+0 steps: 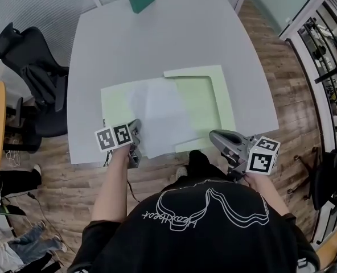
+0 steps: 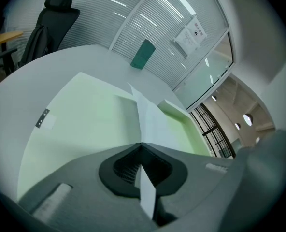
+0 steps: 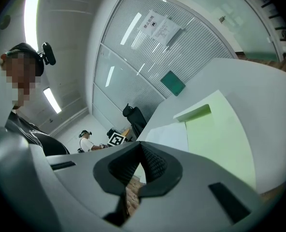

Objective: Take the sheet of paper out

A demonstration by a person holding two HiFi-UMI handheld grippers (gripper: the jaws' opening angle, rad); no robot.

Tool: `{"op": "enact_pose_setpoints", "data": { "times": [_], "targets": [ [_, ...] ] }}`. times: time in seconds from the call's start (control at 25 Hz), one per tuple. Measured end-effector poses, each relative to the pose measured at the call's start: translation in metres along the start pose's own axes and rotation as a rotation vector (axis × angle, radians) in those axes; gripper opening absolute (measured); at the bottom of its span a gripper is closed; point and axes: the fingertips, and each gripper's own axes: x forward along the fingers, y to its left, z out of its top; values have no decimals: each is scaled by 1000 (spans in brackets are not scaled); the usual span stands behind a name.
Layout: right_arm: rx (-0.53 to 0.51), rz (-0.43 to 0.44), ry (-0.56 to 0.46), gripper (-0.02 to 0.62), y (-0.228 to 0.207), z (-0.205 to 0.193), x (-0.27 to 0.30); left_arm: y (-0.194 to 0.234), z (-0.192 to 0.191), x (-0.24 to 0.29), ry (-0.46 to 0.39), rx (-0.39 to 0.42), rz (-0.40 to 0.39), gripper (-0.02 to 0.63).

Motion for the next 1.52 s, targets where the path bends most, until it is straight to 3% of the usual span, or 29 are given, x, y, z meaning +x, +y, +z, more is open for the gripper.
{"op": "enact_pose_setpoints", "data": {
  "times": [0.28, 0.76, 1.24, 1.52],
  "targets": [
    [5, -9, 36, 8, 4, -17, -5, 12, -3, -13, -29, 19, 34, 13],
    [-30, 74, 34, 8, 22, -13, -28, 2, -12, -58, -140, 21, 136, 12],
    [-90, 141, 22, 8, 43, -19, -94, -68, -37, -147, -376, 111, 262, 13],
    [-152, 192, 4, 8, 77, -28, -126, -125, -58, -206, -497, 142, 220, 12]
  ]
}}
